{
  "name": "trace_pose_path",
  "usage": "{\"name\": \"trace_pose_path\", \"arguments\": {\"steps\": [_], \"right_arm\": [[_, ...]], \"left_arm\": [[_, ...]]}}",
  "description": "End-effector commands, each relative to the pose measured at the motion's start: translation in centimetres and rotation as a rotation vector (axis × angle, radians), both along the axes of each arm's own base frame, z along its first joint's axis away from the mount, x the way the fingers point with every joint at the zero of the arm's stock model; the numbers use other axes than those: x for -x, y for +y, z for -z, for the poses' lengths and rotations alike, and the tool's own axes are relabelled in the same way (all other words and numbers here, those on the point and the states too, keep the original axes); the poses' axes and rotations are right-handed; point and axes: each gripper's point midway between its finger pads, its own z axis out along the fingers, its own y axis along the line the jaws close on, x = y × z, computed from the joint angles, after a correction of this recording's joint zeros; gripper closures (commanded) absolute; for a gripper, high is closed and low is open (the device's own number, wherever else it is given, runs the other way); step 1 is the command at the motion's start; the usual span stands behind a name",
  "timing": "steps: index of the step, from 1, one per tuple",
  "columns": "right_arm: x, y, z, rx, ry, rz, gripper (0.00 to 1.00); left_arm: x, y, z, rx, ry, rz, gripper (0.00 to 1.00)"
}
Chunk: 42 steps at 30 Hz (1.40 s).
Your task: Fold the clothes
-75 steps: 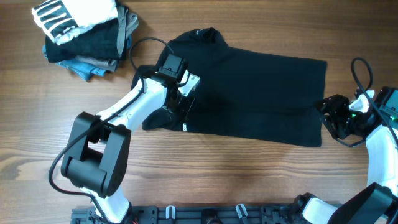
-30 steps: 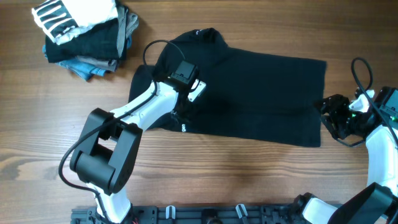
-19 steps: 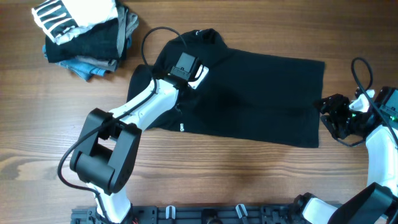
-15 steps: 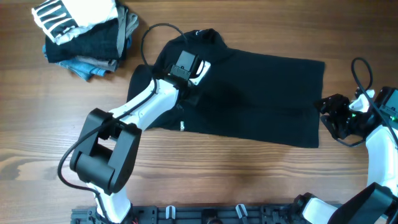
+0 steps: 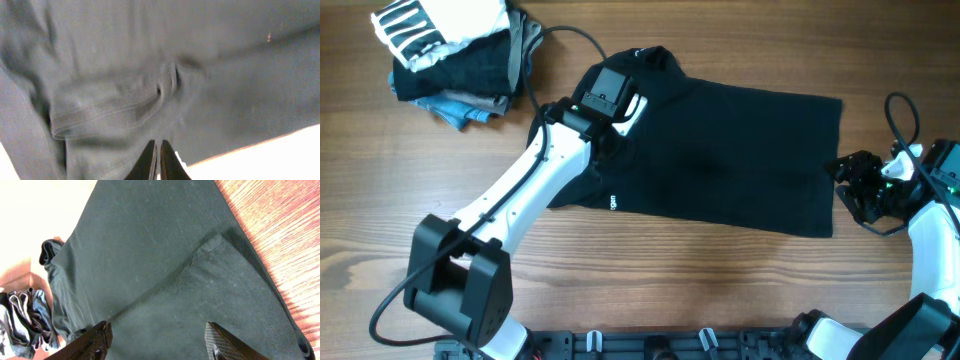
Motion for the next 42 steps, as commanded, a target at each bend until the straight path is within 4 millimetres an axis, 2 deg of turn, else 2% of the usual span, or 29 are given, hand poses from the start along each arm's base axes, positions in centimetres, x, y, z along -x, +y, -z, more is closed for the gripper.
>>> {"name": "trace_pose_path", "arguments": {"steps": [1, 3, 5, 8, 12, 14, 16, 18, 20, 21, 23, 24, 27, 29, 32, 33, 35, 38, 40, 42], "right_arm": [[-0.1, -0.3, -0.2, 0.025, -0.010, -0.011, 0.34], [0.0, -0.5, 0.0, 0.040, -0.001, -0.005, 0.33], [-0.1, -0.6, 0.0, 0.045, -0.002, -0.004, 0.33], [-0.1, -0.7, -0.1, 0.048, -0.007, -0.003, 0.33], [-0.4, -0.9, -0.2, 0.056, -0.019, -0.003, 0.32], [-0.4, -0.9, -0.2, 0.057, -0.021, -0.003, 0.32], [-0.4, -0.9, -0.2, 0.057, -0.021, -0.004, 0.32], [-0.4, -0.9, -0.2, 0.058, -0.021, -0.003, 0.33], [-0.4, -1.0, -0.1, 0.079, -0.024, -0.025, 0.33], [-0.2, -1.1, 0.0, 0.107, -0.027, -0.054, 0.33], [0.8, -2.0, 0.9, 0.195, 0.029, -0.079, 0.36], [1.4, -2.6, 1.4, 0.232, 0.070, -0.079, 0.40], [1.4, -2.3, 1.4, 0.219, 0.069, -0.078, 0.57], [1.4, -2.2, 1.3, 0.208, 0.064, -0.081, 0.59], [1.2, -1.7, 1.1, 0.175, 0.053, -0.071, 0.59], [1.2, -1.8, 1.1, 0.173, 0.052, -0.066, 0.59], [0.9, -1.9, 1.0, 0.155, 0.054, -0.025, 0.59], [0.6, -2.2, 0.8, 0.140, 0.050, 0.018, 0.59], [0.6, -2.2, 0.8, 0.131, 0.054, 0.034, 0.55], [0.3, -2.3, 0.7, 0.138, 0.041, 0.034, 0.52]], "left_arm": [[3.1, 0.8, 3.5, 0.008, 0.154, -0.044, 0.96], [3.9, 1.4, 6.6, 0.003, 0.172, -0.067, 0.96], [3.5, 1.7, 8.4, 0.016, 0.155, -0.084, 0.96], [2.0, 2.1, 9.4, 0.055, 0.112, -0.159, 0.96], [-3.1, 2.3, 7.9, 0.159, -0.060, -0.244, 0.96], [-6.2, 2.5, 6.3, 0.223, -0.173, -0.275, 0.96], [-8.2, 2.6, 5.0, 0.265, -0.258, -0.284, 0.96], [-9.3, 2.6, 3.6, 0.280, -0.290, -0.291, 0.96], [-8.7, 2.9, 1.7, 0.260, -0.254, -0.295, 0.95], [-7.7, 3.2, 1.1, 0.243, -0.218, -0.296, 0.90], [-4.9, 3.7, 1.1, 0.204, -0.126, -0.293, 0.83], [-3.3, 4.2, 1.8, 0.169, -0.061, -0.296, 0.83], [0.9, 5.8, 5.0, 0.071, 0.118, -0.306, 0.84], [2.6, 6.6, 7.5, 0.038, 0.182, -0.317, 0.87], [4.5, 8.6, 10.8, 0.012, 0.266, -0.438, 0.95], [4.7, 9.5, 11.2, 0.002, 0.277, -0.480, 0.94], [4.5, 12.5, 11.6, -0.053, 0.259, -0.607, 0.92], [4.6, 15.0, 11.7, -0.051, 0.277, -0.694, 0.92], [4.3, 15.9, 11.6, -0.047, 0.272, -0.708, 0.78], [3.6, 15.9, 10.5, -0.034, 0.265, -0.706, 0.66]]}}
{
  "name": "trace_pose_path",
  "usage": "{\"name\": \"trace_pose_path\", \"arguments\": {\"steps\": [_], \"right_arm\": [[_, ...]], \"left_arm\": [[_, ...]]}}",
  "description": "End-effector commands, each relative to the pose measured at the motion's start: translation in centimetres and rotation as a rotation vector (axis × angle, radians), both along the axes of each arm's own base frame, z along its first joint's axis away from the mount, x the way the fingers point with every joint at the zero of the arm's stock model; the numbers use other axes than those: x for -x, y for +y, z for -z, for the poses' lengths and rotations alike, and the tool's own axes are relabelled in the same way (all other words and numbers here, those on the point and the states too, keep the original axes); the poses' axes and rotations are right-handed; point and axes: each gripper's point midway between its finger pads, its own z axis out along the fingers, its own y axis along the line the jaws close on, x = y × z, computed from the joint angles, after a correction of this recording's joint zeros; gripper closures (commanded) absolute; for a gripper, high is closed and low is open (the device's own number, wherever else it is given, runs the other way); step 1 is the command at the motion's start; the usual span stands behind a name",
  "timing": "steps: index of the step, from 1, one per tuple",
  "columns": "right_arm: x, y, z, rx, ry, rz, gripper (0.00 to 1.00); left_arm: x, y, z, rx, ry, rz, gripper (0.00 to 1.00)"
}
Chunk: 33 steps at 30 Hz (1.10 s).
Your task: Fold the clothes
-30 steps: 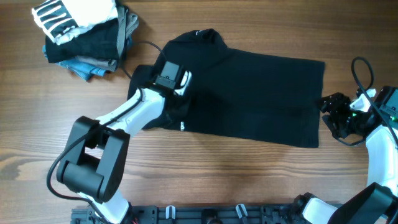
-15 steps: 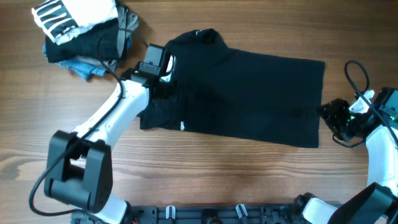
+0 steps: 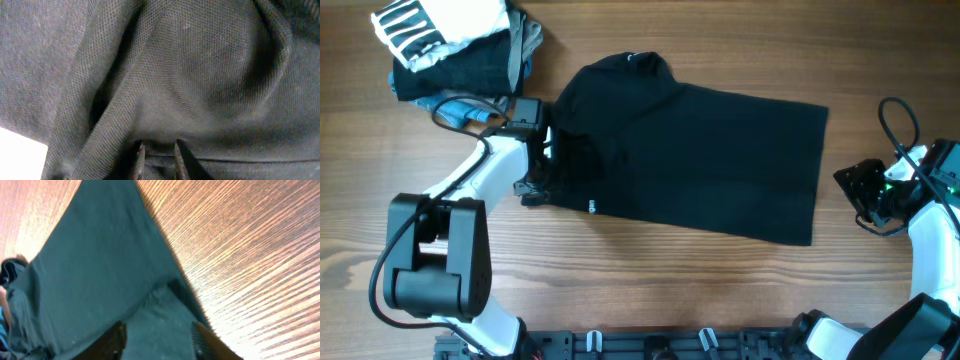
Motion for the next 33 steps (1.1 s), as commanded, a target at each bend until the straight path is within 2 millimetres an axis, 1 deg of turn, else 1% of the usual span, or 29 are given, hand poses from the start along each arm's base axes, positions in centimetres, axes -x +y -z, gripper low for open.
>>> {"name": "trace_pose_path", "arguments": {"steps": [1, 2, 4, 5, 6, 7, 8, 9, 10, 11, 12, 13, 15, 17, 18, 19, 20, 21, 22, 23, 24, 25, 26, 27, 28, 29, 30, 31, 33], "right_arm": [[-0.8, -0.2, -0.6, -0.003, -0.037, 0.012, 0.51], [-1.4, 0.1, -1.2, 0.006, -0.088, -0.044, 0.51], [-3.8, 1.8, -3.7, 0.004, -0.295, -0.235, 0.53], [-4.4, 2.0, -4.6, 0.002, -0.350, -0.263, 0.54], [-4.9, 2.1, -5.2, 0.005, -0.379, -0.273, 0.55], [-5.8, 2.4, -6.3, 0.017, -0.413, -0.296, 0.55], [-6.3, 2.8, -6.9, 0.031, -0.428, -0.318, 0.55], [-7.1, 4.0, -7.8, 0.049, -0.444, -0.359, 0.54], [-7.4, 4.4, -8.0, 0.061, -0.443, -0.373, 0.53], [-7.9, 5.2, -8.3, 0.076, -0.435, -0.384, 0.50], [-8.5, 6.2, -8.7, 0.103, -0.431, -0.414, 0.47], [-8.8, 6.7, -8.7, 0.111, -0.429, -0.426, 0.46], [-9.4, 7.9, -8.6, 0.076, -0.418, -0.423, 0.41], [-9.7, 7.4, -7.2, 0.069, -0.357, -0.354, 0.40], [-10.1, 6.5, -6.1, 0.093, -0.321, -0.319, 0.40], [-10.4, 5.8, -5.1, 0.116, -0.295, -0.302, 0.40], [-10.6, 5.1, -3.5, 0.137, -0.250, -0.282, 0.40], [-10.8, 4.9, -2.4, 0.139, -0.228, -0.284, 0.40], [-10.9, 4.8, -1.2, 0.130, -0.204, -0.287, 0.40], [-10.5, 5.1, 1.3, 0.086, -0.136, -0.295, 0.42], [-9.3, 5.8, 3.1, 0.048, -0.070, -0.331, 0.43], [-7.6, 6.3, 4.5, 0.030, 0.004, -0.380, 0.41], [-5.9, 6.4, 5.6, 0.032, 0.079, -0.419, 0.39], [-3.9, 6.1, 6.5, 0.052, 0.172, -0.437, 0.37], [-2.5, 5.7, 6.9, 0.069, 0.243, -0.434, 0.35], [-1.5, 5.5, 7.1, 0.071, 0.293, -0.424, 0.35], [-1.3, 5.5, 7.0, 0.059, 0.299, -0.411, 0.35], [-1.6, 5.7, 6.7, 0.034, 0.278, -0.398, 0.35], [-2.4, 6.2, 5.6, 0.014, 0.215, -0.406, 0.33]], "left_arm": [[0.1, 1.6, -0.7, -0.051, 0.026, -0.004, 0.63], [-0.4, 1.1, -2.1, -0.029, 0.013, 0.005, 0.60], [-1.8, 0.0, -6.3, 0.017, -0.046, 0.034, 0.57], [-2.8, -0.5, -8.5, 0.037, -0.096, 0.057, 0.54], [-4.0, -1.3, -11.0, 0.065, -0.164, 0.090, 0.49], [-5.7, -2.7, -14.4, 0.108, -0.271, 0.150, 0.42], [-7.3, -3.9, -17.1, 0.135, -0.368, 0.209, 0.36], [-9.8, -5.5, -20.3, 0.137, -0.514, 0.300, 0.34], [-10.8, -6.1, -21.1, 0.130, -0.568, 0.340, 0.35], [-12.2, -6.8, -21.4, 0.128, -0.624, 0.358, 0.36], [-13.8, -7.4, -20.8, 0.133, -0.655, 0.366, 0.39], [-14.5, -7.6, -20.0, 0.131, -0.656, 0.372, 0.41], [-15.7, -8.4, -17.7, 0.147, -0.643, 0.418, 0.45], [-16.7, -8.7, -14.7, 0.148, -0.609, 0.440, 0.45], [-17.0, -8.6, -12.8, 0.136, -0.579, 0.445, 0.44], [-17.1, -8.5, -11.9, 0.134, -0.559, 0.443, 0.44], [-17.0, -8.5, -10.7, 0.135, -0.534, 0.442, 0.39], [-17.1, -8.5, -10.5, 0.132, -0.531, 0.442, 0.34], [-17.2, -8.3, -10.5, 0.122, -0.533, 0.438, 0.31], [-17.3, -7.8, -10.8, 0.091, -0.539, 0.428, 0.26], [-17.2, -7.2, -11.3, 0.057, -0.535, 0.416, 0.23], [-16.8, -6.4, -11.7, 0.019, -0.515, 0.403, 0.22], [-16.3, -5.5, -12.2, -0.024, -0.491, 0.388, 0.20], [-15.7, -4.4, -13.0, -0.064, -0.471, 0.372, 0.19], [-15.2, -3.5, -13.8, -0.095, -0.464, 0.358, 0.18], [-14.8, -2.4, -15.2, -0.113, -0.475, 0.336, 0.18], [-14.7, -1.7, -16.3, -0.114, -0.494, 0.316, 0.18], [-14.6, -0.9, -17.7, -0.110, -0.522, 0.294, 0.18], [-13.9, 0.5, -20.3, -0.097, -0.570, 0.242, 0.16]]}}
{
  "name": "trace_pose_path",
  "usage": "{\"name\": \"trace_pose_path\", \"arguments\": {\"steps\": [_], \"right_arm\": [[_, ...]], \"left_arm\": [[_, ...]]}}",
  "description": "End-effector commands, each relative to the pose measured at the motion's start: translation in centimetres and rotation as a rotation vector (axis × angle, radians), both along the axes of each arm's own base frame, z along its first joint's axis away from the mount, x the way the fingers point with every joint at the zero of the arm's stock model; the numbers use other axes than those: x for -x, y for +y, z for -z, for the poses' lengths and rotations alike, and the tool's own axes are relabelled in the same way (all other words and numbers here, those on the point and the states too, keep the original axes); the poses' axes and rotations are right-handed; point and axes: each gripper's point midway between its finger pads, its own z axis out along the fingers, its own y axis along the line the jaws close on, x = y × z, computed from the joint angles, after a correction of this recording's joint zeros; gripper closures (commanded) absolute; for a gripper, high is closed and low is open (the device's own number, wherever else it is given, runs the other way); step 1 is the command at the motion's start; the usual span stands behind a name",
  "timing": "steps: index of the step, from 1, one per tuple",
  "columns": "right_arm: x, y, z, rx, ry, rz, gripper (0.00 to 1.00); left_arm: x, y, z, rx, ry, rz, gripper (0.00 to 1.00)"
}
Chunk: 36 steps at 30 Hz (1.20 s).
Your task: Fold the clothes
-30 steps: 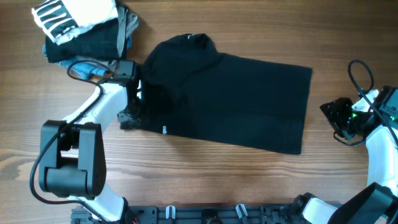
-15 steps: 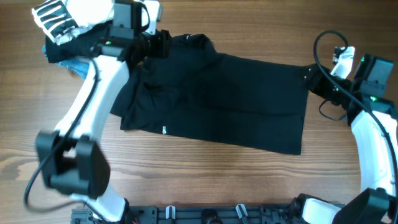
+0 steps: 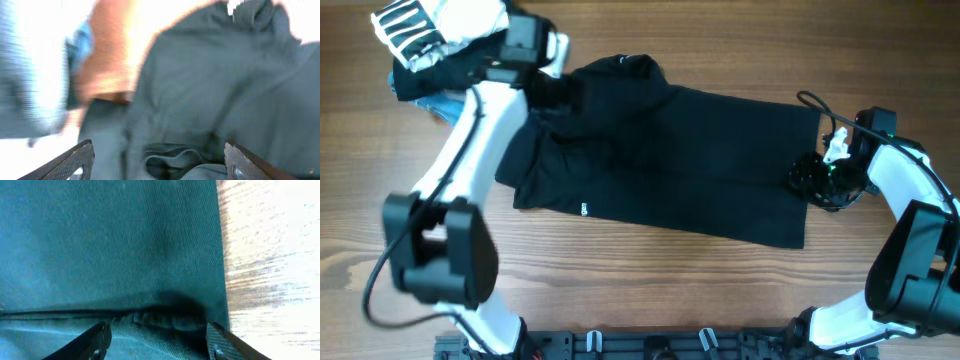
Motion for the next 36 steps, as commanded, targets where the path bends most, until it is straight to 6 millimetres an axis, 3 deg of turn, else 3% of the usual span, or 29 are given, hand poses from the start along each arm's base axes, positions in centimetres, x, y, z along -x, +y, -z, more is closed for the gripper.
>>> {"name": "trace_pose_path", "arguments": {"steps": [1, 3, 6, 9, 12, 15, 19, 21, 22, 24, 28, 31, 33, 35, 36], "right_arm": [[-0.9, -0.2, -2.0, 0.004, -0.079, -0.012, 0.33], [-0.1, -0.6, -3.2, 0.039, -0.076, -0.001, 0.32], [4.6, -3.4, -3.3, 0.174, 0.118, 0.093, 0.22], [6.7, -4.0, -2.7, 0.157, 0.183, 0.124, 0.20], [8.6, -1.5, -1.1, 0.027, 0.209, 0.096, 0.28], [8.7, 0.8, 0.0, -0.094, 0.179, 0.113, 0.37], [10.6, 1.6, 2.1, -0.108, 0.241, 0.211, 0.39], [10.5, 1.6, 2.7, -0.104, 0.233, 0.249, 0.53], [10.2, 1.4, 2.7, -0.098, 0.220, 0.250, 0.73], [10.2, 0.0, 2.8, -0.026, 0.249, 0.315, 0.94], [11.0, -4.0, 2.2, 0.177, 0.322, 0.447, 0.96], [11.9, -8.4, 1.4, 0.360, 0.353, 0.562, 0.96], [11.6, -10.2, 1.1, 0.419, 0.325, 0.576, 0.94], [10.1, -11.3, 0.8, 0.434, 0.258, 0.545, 0.76], [9.4, -11.6, 0.3, 0.433, 0.236, 0.550, 0.74]], "left_arm": [[0.3, 2.9, -6.7, 0.018, -0.137, -0.084, 0.15], [2.3, 4.3, -8.4, 0.018, -0.130, -0.115, 0.12], [5.6, 6.6, -9.1, 0.032, -0.060, -0.207, 0.07], [6.4, 8.1, -9.0, 0.035, -0.035, -0.250, 0.06], [6.3, 9.3, -9.0, 0.035, -0.042, -0.279, 0.05], [5.9, 9.4, -9.3, 0.037, -0.063, -0.282, 0.04], [5.8, 9.4, -9.4, 0.037, -0.068, -0.282, 0.02], [6.2, 9.4, -9.1, 0.036, -0.050, -0.282, 0.02], [6.4, 9.4, -8.9, 0.034, -0.036, -0.283, 0.02], [7.0, 9.4, -8.5, 0.032, -0.005, -0.283, 0.02], [8.3, 9.3, -6.9, 0.025, 0.086, -0.284, 0.02], [9.1, 9.0, -5.3, 0.030, 0.167, -0.279, 0.00], [8.7, 8.1, -4.9, 0.078, 0.177, -0.256, 0.00], [7.9, 6.3, -4.7, 0.170, 0.172, -0.198, 0.00], [7.5, 5.8, -4.4, 0.196, 0.177, -0.185, 0.00]]}}
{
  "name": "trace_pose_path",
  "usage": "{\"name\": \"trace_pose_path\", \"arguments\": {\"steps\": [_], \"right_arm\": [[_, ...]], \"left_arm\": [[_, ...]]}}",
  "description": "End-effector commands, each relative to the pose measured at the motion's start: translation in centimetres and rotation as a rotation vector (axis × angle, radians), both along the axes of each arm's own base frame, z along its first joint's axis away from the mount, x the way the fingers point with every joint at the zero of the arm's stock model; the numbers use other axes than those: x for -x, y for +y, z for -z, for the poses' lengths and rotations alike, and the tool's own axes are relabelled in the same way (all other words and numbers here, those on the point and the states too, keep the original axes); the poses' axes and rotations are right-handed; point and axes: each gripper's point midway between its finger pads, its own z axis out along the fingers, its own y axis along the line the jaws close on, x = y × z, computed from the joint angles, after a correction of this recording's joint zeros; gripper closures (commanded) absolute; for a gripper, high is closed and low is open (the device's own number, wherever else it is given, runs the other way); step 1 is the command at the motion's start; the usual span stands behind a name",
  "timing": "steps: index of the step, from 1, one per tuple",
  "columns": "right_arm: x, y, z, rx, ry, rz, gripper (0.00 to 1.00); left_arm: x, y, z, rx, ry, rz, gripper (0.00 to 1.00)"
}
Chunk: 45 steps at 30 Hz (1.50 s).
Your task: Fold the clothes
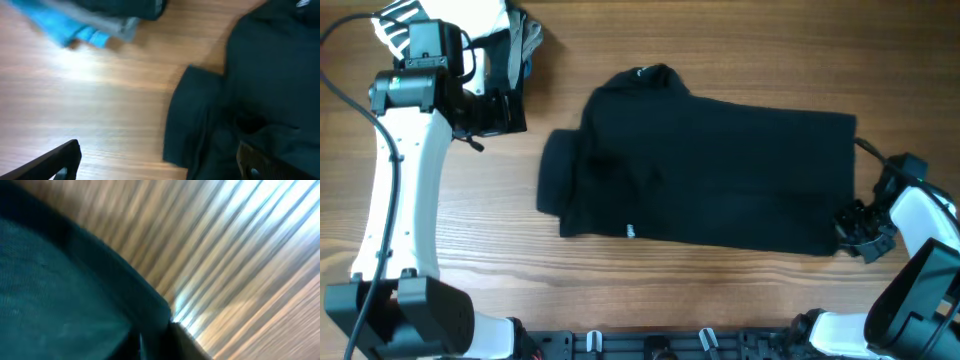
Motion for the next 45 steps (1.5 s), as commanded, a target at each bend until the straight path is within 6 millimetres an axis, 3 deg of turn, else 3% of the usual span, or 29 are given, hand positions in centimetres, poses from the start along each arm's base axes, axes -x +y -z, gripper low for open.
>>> {"name": "trace_pose_path", "arguments": {"steps": [1, 2, 3, 6, 10, 14, 16, 19, 21, 24, 26, 28, 33, 36, 37, 39, 41, 43, 44, 45], "right_arm": [[-2.6, -2.5, -1.9, 0.085, -0.056, -0.034, 0.66], [-4.1, -2.2, -2.6, 0.048, -0.111, -0.093, 0.51], [-5.4, -1.9, -3.5, 0.019, -0.158, -0.134, 0.44], [-8.2, -0.9, -6.5, -0.068, -0.266, -0.155, 0.41], [-9.3, 0.6, -7.6, -0.159, -0.326, -0.162, 0.40], [-9.4, 1.1, -7.7, -0.185, -0.341, -0.164, 0.39], [-9.5, 1.2, -7.7, -0.191, -0.343, -0.164, 0.39], [-9.5, 1.2, -7.7, -0.191, -0.343, -0.165, 0.39], [-9.5, 1.2, -7.7, -0.190, -0.344, -0.165, 0.39], [-9.6, 1.2, -7.7, -0.188, -0.347, -0.168, 0.39], [-9.6, 1.2, -7.7, -0.188, -0.347, -0.169, 0.38], [-9.6, 1.2, -7.7, -0.187, -0.346, -0.170, 0.38], [-9.6, 1.0, -7.7, -0.179, -0.347, -0.196, 0.38], [-9.6, 1.0, -7.7, -0.176, -0.346, -0.200, 0.38], [-9.6, 1.0, -7.7, -0.175, -0.347, -0.208, 0.38], [-9.7, 1.0, -7.7, -0.170, -0.350, -0.230, 0.38], [-9.9, 0.8, -7.8, -0.164, -0.359, -0.241, 0.38], [-10.8, 0.5, -9.0, -0.145, -0.399, -0.269, 0.38], [-12.6, 0.8, -11.5, -0.147, -0.496, -0.355, 0.38], [-13.5, 1.3, -13.0, -0.161, -0.560, -0.403, 0.38]], "left_arm": [[-1.1, -2.4, 1.0, 0.135, 0.011, 0.050, 0.01], [-0.6, -2.8, 1.7, 0.155, 0.051, 0.056, 0.01], [0.5, -3.7, 2.4, 0.196, 0.114, 0.066, 0.02], [4.0, -5.0, 4.0, 0.256, 0.303, 0.066, 0.05], [8.3, -8.0, 5.8, 0.448, 0.480, 0.061, 0.14], [12.6, -9.0, 10.3, 0.487, 0.642, -0.013, 0.17], [14.1, -9.2, 13.9, 0.500, 0.679, -0.131, 0.17], [14.7, -11.0, 16.6, 0.627, 0.630, -0.127, 0.18], [14.8, -10.9, 18.0, 0.622, 0.602, -0.131, 0.20], [14.2, -10.7, 18.9, 0.610, 0.563, -0.153, 0.34], [14.2, -10.6, 19.0, 0.604, 0.564, -0.162, 0.73], [15.0, -10.2, 19.1, 0.576, 0.600, -0.178, 0.96], [16.5, -7.1, 19.1, 0.533, 0.679, -0.358, 0.96], [16.9, -4.1, 19.2, 0.515, 0.686, -0.473, 0.96], [16.8, -3.6, 19.1, 0.526, 0.678, -0.493, 0.89], [15.6, -3.9, 18.3, 0.593, 0.638, -0.457, 0.60], [13.9, -4.2, 16.6, 0.644, 0.603, -0.412, 0.49], [12.0, -3.7, 13.7, 0.634, 0.560, -0.333, 0.42], [8.9, -2.9, 9.5, 0.605, 0.452, -0.244, 0.41], [7.5, -2.7, 7.9, 0.589, 0.394, -0.208, 0.41]]}}
